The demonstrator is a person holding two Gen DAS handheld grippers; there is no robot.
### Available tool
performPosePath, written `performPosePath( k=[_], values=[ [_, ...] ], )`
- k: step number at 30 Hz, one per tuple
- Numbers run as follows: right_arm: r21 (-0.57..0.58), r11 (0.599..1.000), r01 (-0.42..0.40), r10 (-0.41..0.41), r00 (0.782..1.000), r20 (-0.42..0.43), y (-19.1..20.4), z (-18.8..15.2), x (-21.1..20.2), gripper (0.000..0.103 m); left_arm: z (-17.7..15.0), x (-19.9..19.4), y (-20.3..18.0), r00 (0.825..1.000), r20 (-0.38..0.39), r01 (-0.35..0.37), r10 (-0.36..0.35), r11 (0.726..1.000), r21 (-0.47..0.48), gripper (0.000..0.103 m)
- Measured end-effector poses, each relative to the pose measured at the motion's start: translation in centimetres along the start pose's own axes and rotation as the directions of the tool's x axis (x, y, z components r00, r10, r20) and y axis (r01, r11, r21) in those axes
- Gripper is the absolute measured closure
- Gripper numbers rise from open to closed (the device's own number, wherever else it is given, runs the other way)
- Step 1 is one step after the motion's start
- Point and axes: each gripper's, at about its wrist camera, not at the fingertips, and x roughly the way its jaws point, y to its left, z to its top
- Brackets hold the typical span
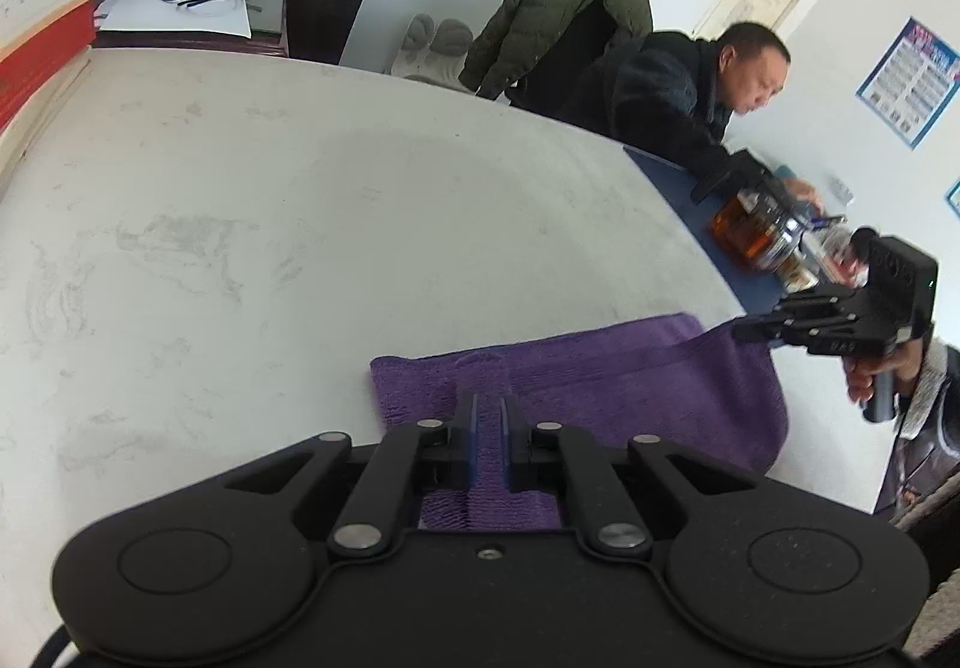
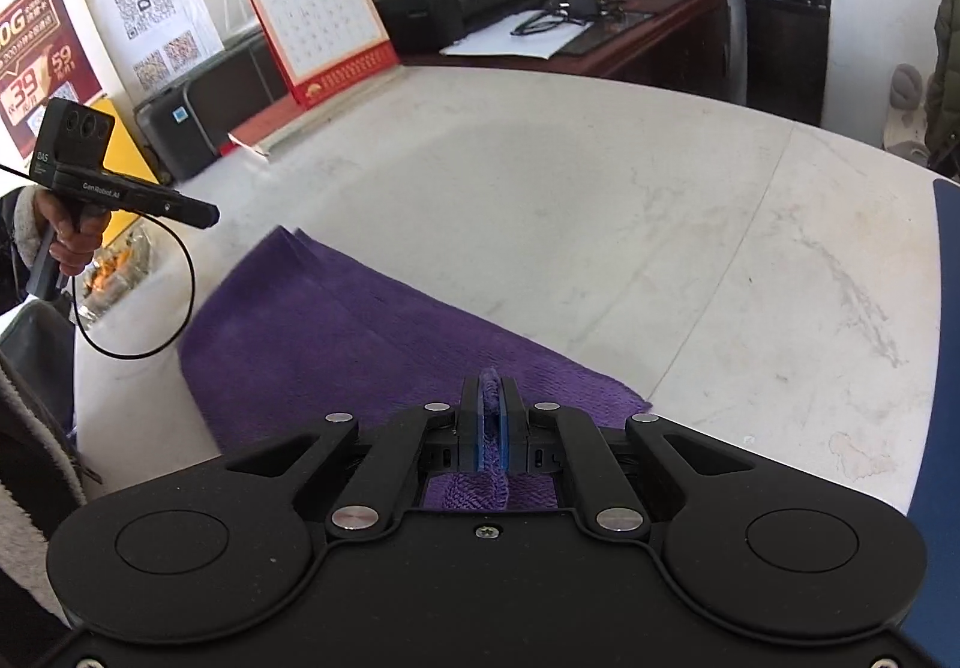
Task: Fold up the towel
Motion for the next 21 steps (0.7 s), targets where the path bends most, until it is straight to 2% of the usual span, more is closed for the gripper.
performPosePath(
  k=[7,17,21],
  values=[
    [0.017,1.0,-0.001,0.001,1.0,-0.01,-0.5,-0.1,0.6,0.099,0.6,2.3,0.4,0.996,-0.08,-0.021,0.028,0.995,0.093,0.084],
    [0.021,1.0,-0.005,0.005,1.0,-0.019,-0.4,0.0,1.2,0.099,1.1,3.7,1.0,0.991,-0.13,0.0,0.018,0.99,0.142,0.083],
    [0.017,1.0,-0.002,0.002,1.0,-0.018,-0.4,0.3,1.2,0.099,1.3,4.2,1.3,0.989,-0.148,0.011,0.012,0.987,0.159,0.076]
  ],
)
